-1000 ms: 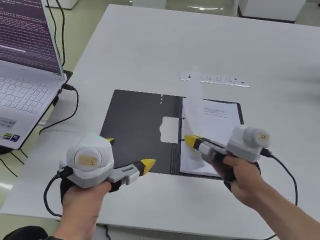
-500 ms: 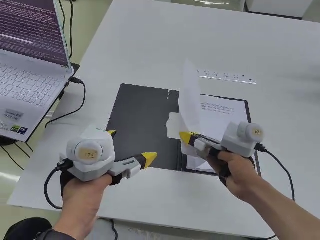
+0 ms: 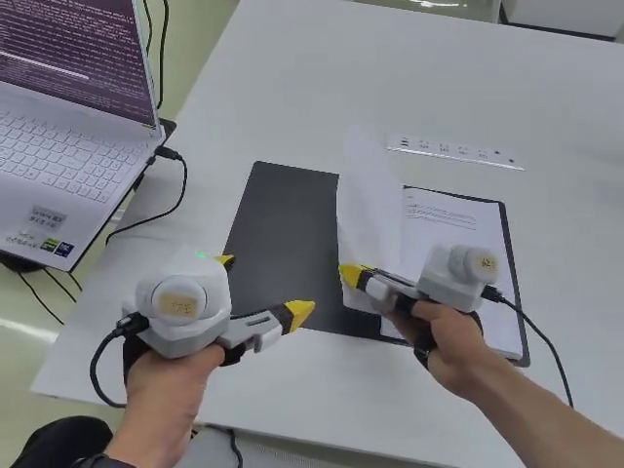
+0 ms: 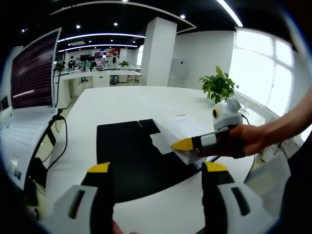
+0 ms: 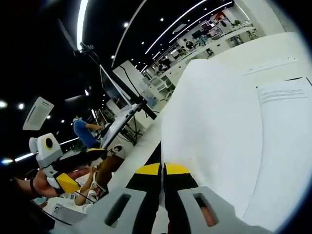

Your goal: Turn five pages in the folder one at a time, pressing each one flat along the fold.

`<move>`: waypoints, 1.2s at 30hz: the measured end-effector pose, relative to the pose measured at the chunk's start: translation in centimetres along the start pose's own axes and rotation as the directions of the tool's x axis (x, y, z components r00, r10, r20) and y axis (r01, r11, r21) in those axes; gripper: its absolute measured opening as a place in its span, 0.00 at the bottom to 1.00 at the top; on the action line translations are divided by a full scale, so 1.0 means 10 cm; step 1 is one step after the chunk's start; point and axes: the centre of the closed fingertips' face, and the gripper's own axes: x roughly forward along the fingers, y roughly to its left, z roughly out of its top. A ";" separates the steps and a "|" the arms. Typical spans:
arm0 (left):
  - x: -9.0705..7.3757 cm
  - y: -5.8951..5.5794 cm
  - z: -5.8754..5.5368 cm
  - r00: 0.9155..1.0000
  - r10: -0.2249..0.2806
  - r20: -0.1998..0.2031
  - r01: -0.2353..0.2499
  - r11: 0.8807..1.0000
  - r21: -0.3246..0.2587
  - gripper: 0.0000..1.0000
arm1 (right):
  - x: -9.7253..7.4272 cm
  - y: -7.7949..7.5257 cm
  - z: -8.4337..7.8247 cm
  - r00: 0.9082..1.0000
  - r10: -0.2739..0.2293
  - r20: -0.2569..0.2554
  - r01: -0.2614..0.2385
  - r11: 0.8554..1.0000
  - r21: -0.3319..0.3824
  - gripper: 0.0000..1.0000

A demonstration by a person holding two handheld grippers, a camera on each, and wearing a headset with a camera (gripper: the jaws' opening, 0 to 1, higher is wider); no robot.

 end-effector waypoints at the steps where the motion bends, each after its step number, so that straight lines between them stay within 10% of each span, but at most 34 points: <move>1: -0.01 0.01 0.00 1.000 0.001 0.000 -0.001 1.000 -0.001 0.74 | 0.02 0.01 -0.01 1.000 0.004 -0.005 -0.004 1.000 -0.001 0.00; 36: -0.03 0.24 -0.20 0.999 0.017 -0.040 -0.018 1.000 -0.019 0.73 | 0.60 -0.23 -0.54 0.990 -0.065 -0.122 0.082 0.987 0.139 0.01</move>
